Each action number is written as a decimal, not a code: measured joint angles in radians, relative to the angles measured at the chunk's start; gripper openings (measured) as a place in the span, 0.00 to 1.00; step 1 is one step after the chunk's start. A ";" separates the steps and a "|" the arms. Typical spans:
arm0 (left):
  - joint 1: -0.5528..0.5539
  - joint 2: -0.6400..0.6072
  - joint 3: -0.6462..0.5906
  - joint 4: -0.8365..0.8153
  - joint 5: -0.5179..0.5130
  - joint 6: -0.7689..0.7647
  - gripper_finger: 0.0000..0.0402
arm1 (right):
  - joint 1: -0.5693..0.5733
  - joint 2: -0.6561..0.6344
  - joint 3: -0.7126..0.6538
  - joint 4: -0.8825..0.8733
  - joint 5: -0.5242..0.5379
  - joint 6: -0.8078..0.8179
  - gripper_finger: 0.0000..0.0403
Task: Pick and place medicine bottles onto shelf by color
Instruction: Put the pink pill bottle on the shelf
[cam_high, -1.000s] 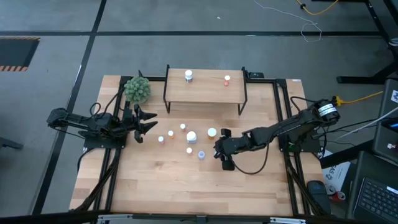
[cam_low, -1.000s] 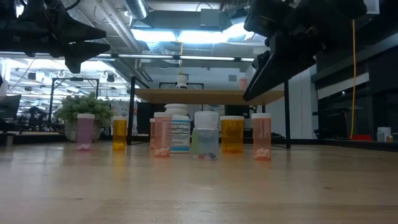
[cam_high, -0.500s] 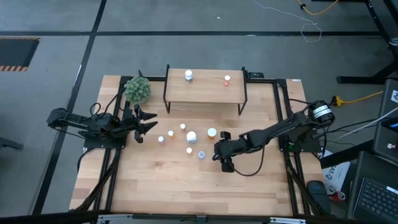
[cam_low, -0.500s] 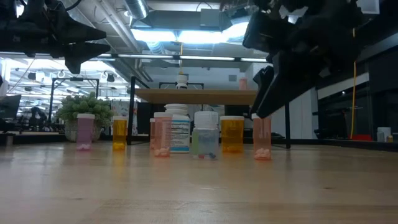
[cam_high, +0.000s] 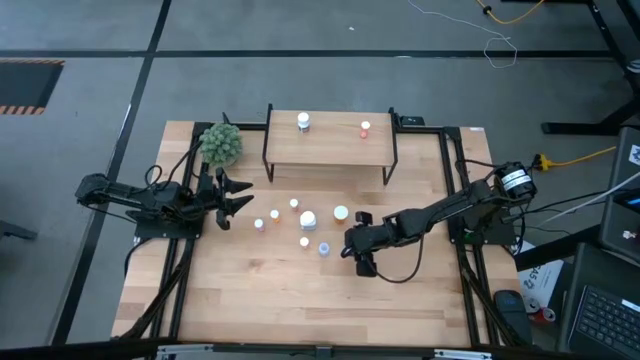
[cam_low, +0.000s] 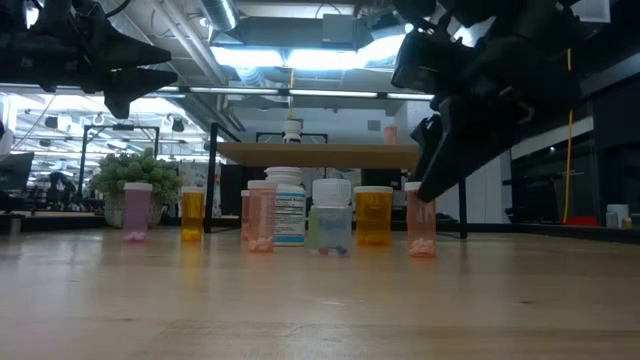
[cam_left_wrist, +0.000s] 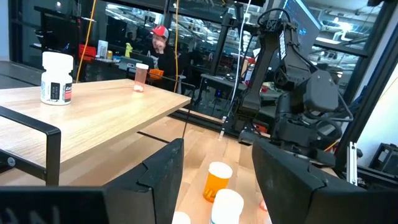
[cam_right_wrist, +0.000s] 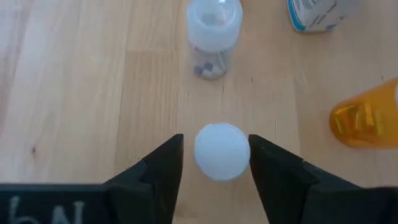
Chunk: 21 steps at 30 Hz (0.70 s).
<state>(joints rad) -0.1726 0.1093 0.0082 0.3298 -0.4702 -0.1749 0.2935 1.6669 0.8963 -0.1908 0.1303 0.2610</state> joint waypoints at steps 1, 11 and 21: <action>0.000 0.000 0.000 0.000 0.000 0.000 0.46 | 0.000 0.000 0.000 -0.002 0.000 0.000 0.42; 0.000 0.000 0.000 0.000 0.000 0.000 0.46 | 0.000 0.000 0.000 0.009 0.000 0.000 0.31; 0.000 0.000 0.000 0.000 0.000 -0.001 0.46 | -0.001 0.001 0.072 -0.059 0.001 -0.029 0.32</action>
<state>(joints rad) -0.1724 0.1089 0.0082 0.3298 -0.4702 -0.1757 0.2928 1.6679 0.9679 -0.2501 0.1309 0.2325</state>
